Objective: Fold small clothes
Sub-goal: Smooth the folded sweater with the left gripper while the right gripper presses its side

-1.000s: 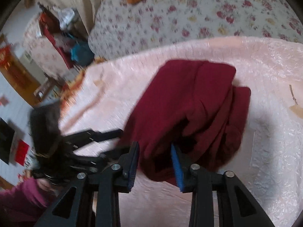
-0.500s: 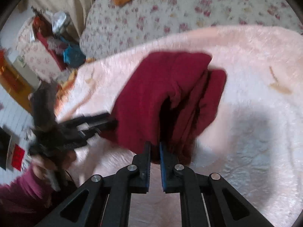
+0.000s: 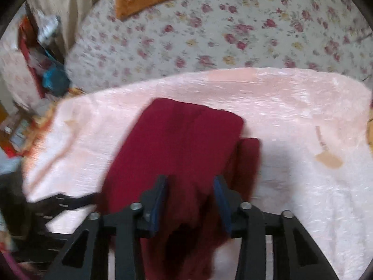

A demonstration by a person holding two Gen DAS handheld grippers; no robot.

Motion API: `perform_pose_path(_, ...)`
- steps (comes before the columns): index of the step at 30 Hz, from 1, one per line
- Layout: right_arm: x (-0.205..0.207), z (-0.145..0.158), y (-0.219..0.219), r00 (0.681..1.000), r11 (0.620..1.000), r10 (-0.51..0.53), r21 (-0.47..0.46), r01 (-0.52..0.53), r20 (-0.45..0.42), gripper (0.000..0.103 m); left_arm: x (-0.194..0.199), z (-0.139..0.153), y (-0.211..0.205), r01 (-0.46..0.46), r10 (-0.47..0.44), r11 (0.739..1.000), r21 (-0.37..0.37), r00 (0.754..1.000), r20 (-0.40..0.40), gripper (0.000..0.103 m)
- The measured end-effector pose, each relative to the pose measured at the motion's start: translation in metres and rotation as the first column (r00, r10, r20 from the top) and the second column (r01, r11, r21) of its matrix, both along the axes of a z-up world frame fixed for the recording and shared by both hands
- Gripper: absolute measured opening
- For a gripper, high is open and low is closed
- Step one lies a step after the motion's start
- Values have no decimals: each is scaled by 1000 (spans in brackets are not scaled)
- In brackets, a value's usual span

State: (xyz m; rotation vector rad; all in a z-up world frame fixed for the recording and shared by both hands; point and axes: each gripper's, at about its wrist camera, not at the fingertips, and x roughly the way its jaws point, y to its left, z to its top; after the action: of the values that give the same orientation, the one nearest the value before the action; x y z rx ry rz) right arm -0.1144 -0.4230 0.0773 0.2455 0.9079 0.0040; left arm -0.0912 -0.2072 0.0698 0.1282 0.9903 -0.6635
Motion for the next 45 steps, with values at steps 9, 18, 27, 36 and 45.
perform_pose_path(9, -12, -22, -11, 1000, 1000, 6, 20, -6, -12, 37, 16, 4, 7, -21, 17, 997, -76, 998, -53, 57)
perform_pose_path(18, -13, -25, -42, 998, 966, -55, 255, 44, 36, 61, 63, -1, 11, -79, 24, 962, -261, 978, -206, 72)
perform_pose_path(27, 10, -46, -60, 998, 922, -52, 386, 33, 38, 79, 89, -37, -4, -89, -11, 959, -269, 937, -349, 85)
perform_pose_path(36, 34, -48, -42, 999, 939, 37, 340, -46, 31, 75, 87, -34, -19, -36, -41, 969, -245, 952, -303, 84)
perform_pose_path(45, 15, -16, -24, 996, 931, 48, 358, -72, 75, 53, 59, -2, 12, -25, -48, 963, -267, 963, -266, 68)
